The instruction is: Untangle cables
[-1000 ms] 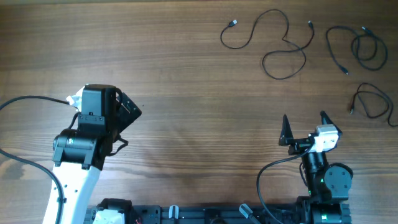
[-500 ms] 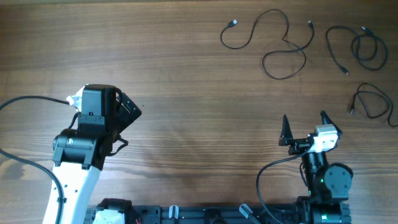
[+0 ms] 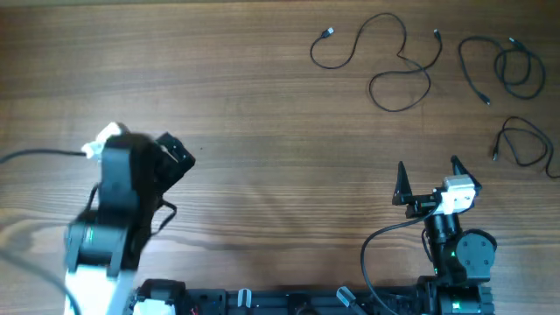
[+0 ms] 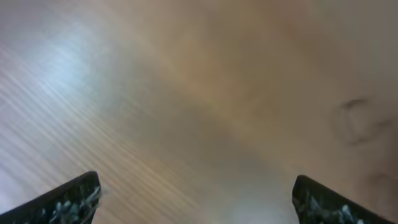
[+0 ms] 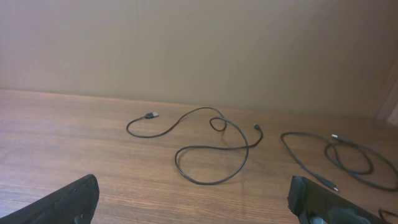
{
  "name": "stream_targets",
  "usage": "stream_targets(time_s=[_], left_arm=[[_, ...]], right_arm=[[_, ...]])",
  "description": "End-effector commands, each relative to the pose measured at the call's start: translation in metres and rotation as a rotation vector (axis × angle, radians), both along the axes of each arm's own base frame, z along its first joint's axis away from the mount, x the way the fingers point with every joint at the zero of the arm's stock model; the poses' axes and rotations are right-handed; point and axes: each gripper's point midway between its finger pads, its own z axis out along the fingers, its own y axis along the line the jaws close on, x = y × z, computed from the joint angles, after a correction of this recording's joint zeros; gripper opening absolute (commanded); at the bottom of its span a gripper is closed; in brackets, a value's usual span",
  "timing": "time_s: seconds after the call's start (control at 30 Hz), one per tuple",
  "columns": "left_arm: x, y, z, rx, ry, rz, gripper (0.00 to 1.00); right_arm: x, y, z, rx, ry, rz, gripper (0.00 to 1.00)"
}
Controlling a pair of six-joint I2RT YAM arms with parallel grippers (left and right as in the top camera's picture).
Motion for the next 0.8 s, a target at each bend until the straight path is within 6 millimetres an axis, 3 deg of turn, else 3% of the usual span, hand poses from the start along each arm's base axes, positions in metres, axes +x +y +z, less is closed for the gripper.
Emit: stream_targets(time_s=[0.0,0.07,0.2,0.37,0.6,0.77], left_arm=[[-0.015,-0.011,0.020,-0.065,-0.230,-0.070,1.00],[-0.026,-0.011,0.022,-0.076,-0.312,-0.079,1.00],[-0.050,-0.009,0.007,-0.088,-0.419,-0.086,1.00],[-0.060,-0.006,-0.001,-0.092,-0.522,-0.076,1.00],[-0.044,-0.007,-0.009,-0.067,-0.619,-0.095,1.00],[-0.023,-0.011,-0.037,-0.051,-0.666,-0.112,1.00]], right_arm=[[-0.001,-0.003,0.003,-0.019,-0.017,-0.015,1.00],[-0.001,-0.003,0.003,-0.019,-0.017,-0.015,1.00],[-0.001,-0.003,0.003,-0.020,-0.017,-0.015,1.00],[-0.001,-0.003,0.003,-0.019,-0.017,-0.015,1.00],[-0.001,-0.003,0.003,-0.019,-0.017,-0.015,1.00],[-0.001,-0.003,0.003,-0.019,-0.017,-0.015,1.00]])
